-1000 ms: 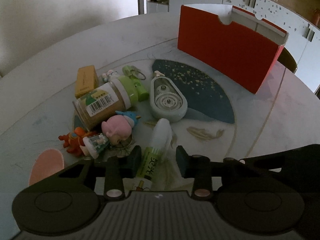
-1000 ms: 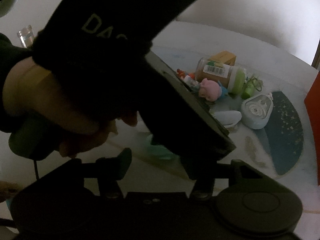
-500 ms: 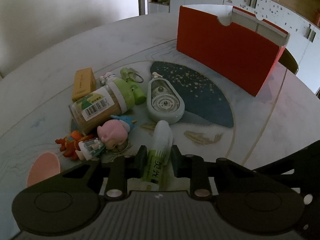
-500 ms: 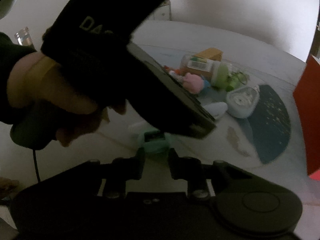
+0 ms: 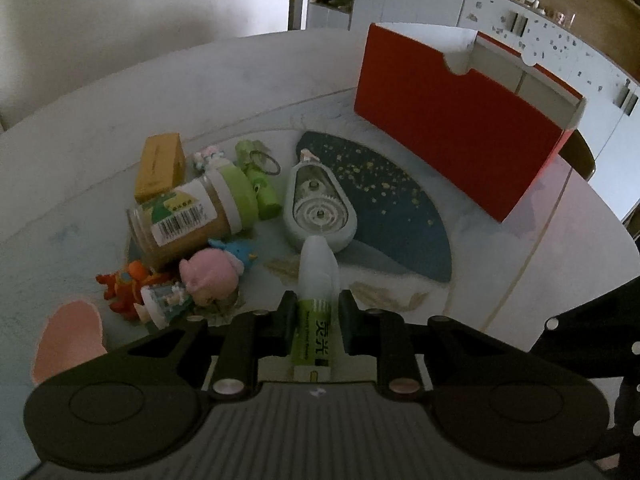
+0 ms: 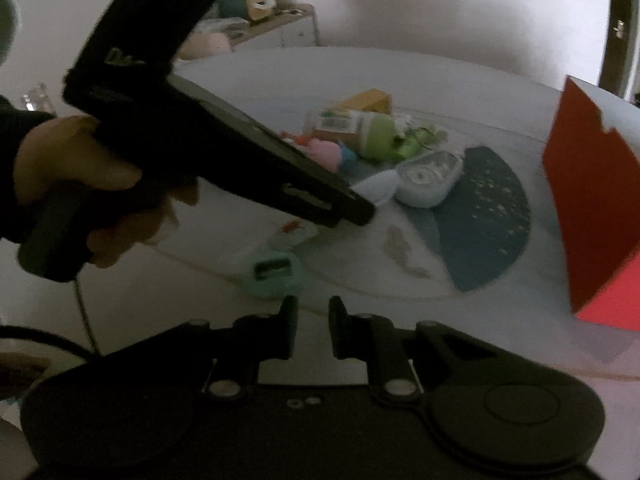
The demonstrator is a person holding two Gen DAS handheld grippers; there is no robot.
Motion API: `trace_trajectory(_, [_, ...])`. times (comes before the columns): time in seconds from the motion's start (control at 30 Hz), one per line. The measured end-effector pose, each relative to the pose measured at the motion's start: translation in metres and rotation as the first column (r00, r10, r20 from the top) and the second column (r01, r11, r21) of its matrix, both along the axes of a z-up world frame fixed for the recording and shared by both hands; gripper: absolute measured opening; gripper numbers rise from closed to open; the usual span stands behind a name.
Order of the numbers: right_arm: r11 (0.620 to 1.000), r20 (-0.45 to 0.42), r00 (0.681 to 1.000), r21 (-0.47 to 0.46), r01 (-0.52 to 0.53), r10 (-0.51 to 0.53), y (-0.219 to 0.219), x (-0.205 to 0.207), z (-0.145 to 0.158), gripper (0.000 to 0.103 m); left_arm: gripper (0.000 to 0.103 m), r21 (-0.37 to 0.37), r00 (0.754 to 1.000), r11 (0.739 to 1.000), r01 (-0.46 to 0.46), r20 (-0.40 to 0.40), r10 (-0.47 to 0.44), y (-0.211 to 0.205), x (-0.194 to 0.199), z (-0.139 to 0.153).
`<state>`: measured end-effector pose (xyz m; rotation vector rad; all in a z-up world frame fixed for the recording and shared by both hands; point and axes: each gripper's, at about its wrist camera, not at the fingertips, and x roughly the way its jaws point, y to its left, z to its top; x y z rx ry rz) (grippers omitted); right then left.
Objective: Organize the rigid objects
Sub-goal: 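Grasp the white glue stick with the left gripper while the right grasps the teal sharpener, then carry the glue stick and sharpener into the red box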
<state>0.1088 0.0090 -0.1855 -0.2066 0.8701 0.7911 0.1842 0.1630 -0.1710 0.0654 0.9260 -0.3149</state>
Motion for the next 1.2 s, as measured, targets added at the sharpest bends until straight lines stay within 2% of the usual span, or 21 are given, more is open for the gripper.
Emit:
trace_trajectory(0.1, [1.000,-0.008,1.000,0.010,-0.026,0.026,0.009,0.004,-0.004,0.027,0.022,0.010,1.000,1.000,-0.010,-0.002,0.010,0.001,0.002,0.001])
trace_trajectory(0.27, [0.999,-0.017,0.999,0.025,-0.032,0.033,0.019,0.004,-0.004,0.054,0.022,0.006,0.999,0.999,-0.032,-0.013,0.032,0.004,0.003,-0.004])
trace_trajectory(0.3, [0.999,-0.015,0.999,0.024,-0.033,0.033,0.021,0.005,-0.005,0.055,0.022,0.003,0.999,0.999,-0.035,-0.014,0.035,0.005,0.003,-0.004])
trace_trajectory(0.6, [0.998,0.009,0.998,-0.001,-0.063,0.063,0.041,0.011,-0.010,0.054,0.021,-0.014,0.999,0.999,-0.048,-0.023,0.048,0.017,0.000,-0.006])
trace_trajectory(0.73, [0.998,0.015,0.998,-0.013,-0.057,0.057,0.041,0.011,-0.008,0.038,0.021,-0.026,0.999,0.998,-0.048,-0.023,0.048,0.019,-0.001,-0.004])
trace_trajectory(0.83, [0.999,0.021,0.999,-0.032,-0.043,0.044,0.037,0.011,-0.007,0.037,0.021,-0.036,0.999,0.998,-0.044,-0.019,0.043,0.019,-0.002,-0.003])
trace_trajectory(1.2, [0.996,0.015,0.996,-0.025,0.089,-0.088,-0.021,0.019,0.024,0.038,0.021,-0.104,0.997,0.992,-0.072,-0.017,0.071,0.012,-0.006,0.010])
